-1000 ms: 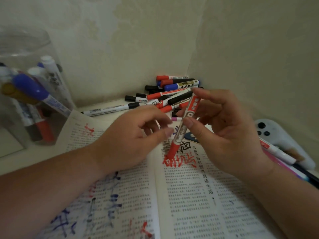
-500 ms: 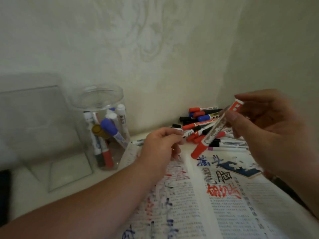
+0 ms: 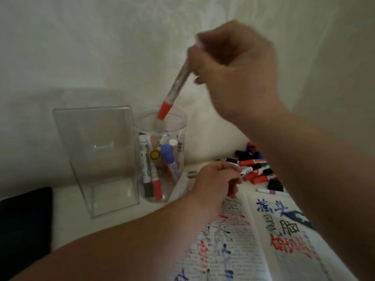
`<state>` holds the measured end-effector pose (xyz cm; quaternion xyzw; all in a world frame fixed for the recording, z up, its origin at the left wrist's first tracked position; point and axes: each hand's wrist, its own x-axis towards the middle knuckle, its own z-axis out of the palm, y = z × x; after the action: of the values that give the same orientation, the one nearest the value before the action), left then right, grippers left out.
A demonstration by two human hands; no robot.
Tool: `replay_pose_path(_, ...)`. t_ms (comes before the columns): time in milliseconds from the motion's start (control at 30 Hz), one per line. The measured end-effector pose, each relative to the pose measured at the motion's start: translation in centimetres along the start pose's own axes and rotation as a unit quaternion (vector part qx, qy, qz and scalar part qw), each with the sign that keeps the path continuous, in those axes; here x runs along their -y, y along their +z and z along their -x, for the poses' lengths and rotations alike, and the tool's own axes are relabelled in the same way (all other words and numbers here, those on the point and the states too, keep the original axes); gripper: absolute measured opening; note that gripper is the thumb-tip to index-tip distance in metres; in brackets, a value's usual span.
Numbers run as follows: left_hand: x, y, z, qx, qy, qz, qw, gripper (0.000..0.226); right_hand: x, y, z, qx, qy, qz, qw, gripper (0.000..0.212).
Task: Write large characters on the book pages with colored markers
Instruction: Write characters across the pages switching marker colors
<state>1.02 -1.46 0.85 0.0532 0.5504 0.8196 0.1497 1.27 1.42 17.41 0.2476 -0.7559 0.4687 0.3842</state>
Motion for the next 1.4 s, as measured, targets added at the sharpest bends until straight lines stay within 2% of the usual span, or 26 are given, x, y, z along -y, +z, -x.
replay_pose_path(33,0.1,0.0,0.0,0.001,0.004,-0.008,1.000,0.023,-0.2,0.7,-0.1,0.081,0.019,0.084,0.993,0.007)
replay_pose_path(67,0.2,0.0,-0.1,0.002,0.008,-0.015,1.000,0.022,-0.6,1.0,-0.2,0.165,0.038,0.168,0.971,0.018)
replay_pose_path(100,0.3,0.0,-0.1,0.003,0.013,-0.020,1.000,0.021,-1.0,0.9,-0.4,0.221,0.046,0.222,0.948,0.030)
replay_pose_path(133,0.4,0.0,-0.2,0.004,0.017,-0.025,1.000,0.021,-1.2,0.5,-0.5,0.237,0.044,0.242,0.940,0.039)
replay_pose_path(200,0.7,0.0,-0.4,0.007,0.027,-0.029,0.999,0.020,-1.4,-1.3,-1.1,0.202,0.041,0.217,0.954,0.042)
replay_pose_path(267,0.8,0.1,-0.4,0.006,0.035,-0.038,0.999,0.020,-1.7,-3.0,-1.3,0.178,0.060,0.175,0.967,0.030)
replay_pose_path(367,0.7,0.3,-0.2,0.010,0.039,-0.058,0.998,0.018,-3.1,-3.7,-1.0,0.169,0.065,0.168,0.969,0.025)
replay_pose_path(533,0.4,0.4,0.1,0.012,0.029,-0.070,0.997,0.021,-3.6,-1.1,0.7,0.175,0.021,0.170,0.970,0.017)
replay_pose_path(600,0.3,0.3,0.2,0.013,0.023,-0.073,0.997,0.021,-3.1,-0.2,1.0,0.196,0.007,0.157,0.968,0.020)
replay_pose_path(633,0.2,0.4,0.3,0.013,0.020,-0.078,0.997,0.021,-2.9,0.2,1.2,0.226,-0.003,0.159,0.961,0.029)
replay_pose_path(700,0.0,0.3,0.3,0.008,0.016,-0.093,0.995,0.023,-2.6,0.9,1.8,0.312,-0.019,0.192,0.930,0.042)
replay_pose_path(733,-0.1,0.3,0.3,0.006,0.015,-0.097,0.995,0.025,-2.7,1.1,2.1,0.329,-0.034,0.207,0.921,0.041)
replay_pose_path(767,-0.1,0.3,0.4,0.007,0.013,-0.096,0.995,0.026,-2.8,1.1,2.3,0.312,-0.052,0.198,0.928,0.037)
replay_pose_path(800,-0.1,0.3,0.4,0.009,0.012,-0.089,0.996,0.026,-3.0,0.8,2.2,0.259,-0.065,0.158,0.951,0.032)
replay_pose_path(867,-0.1,0.2,0.4,0.012,0.013,-0.070,0.997,0.023,-3.6,-0.6,1.5,0.086,-0.060,0.042,0.994,0.022)
replay_pose_path(933,0.0,0.2,0.3,0.009,0.014,-0.065,0.998,0.021,-4.5,-3.1,0.9,-0.036,-0.013,0.001,0.999,0.020)
replay_pose_path(1000,0.2,0.2,0.2,0.009,0.016,-0.080,0.997,0.021,-6.4,-6.0,1.1,-0.066,0.065,0.046,0.995,0.018)
replay_pose_path(1033,0.3,0.2,0.2,0.010,0.016,-0.095,0.995,0.021,-7.5,-7.6,1.4,-0.046,0.109,0.106,0.987,0.015)
replay_pose_path(1067,0.5,0.3,0.2,0.011,0.018,-0.114,0.993,0.022,-8.8,-9.3,1.9,-0.005,0.157,0.188,0.970,0.012)
replay_pose_path(1100,0.6,0.4,0.2,0.013,0.021,-0.134,0.991,0.024,-10.0,-11.0,2.4,0.057,0.207,0.278,0.936,0.011)
replay_pose_path(1200,0.9,0.8,0.1,0.013,0.038,-0.191,0.981,0.027,-13.3,-15.4,4.5,0.252,0.322,0.476,0.778,0.017)
replay_pose_path(1267,1.1,1.0,0.1,0.011,0.048,-0.216,0.975,0.026,-14.6,-16.9,6.1,0.325,0.349,0.521,0.708,0.016)
replay_pose_path(1333,1.2,1.1,0.1,0.007,0.055,-0.231,0.971,0.025,-15.6,-17.6,7.1,0.364,0.347,0.541,0.674,0.012)
replay_pose_path(1400,1.3,1.1,0.0,0.006,0.055,-0.231,0.971,0.027,-16.0,-17.9,7.2,0.383,0.332,0.547,0.666,0.012)
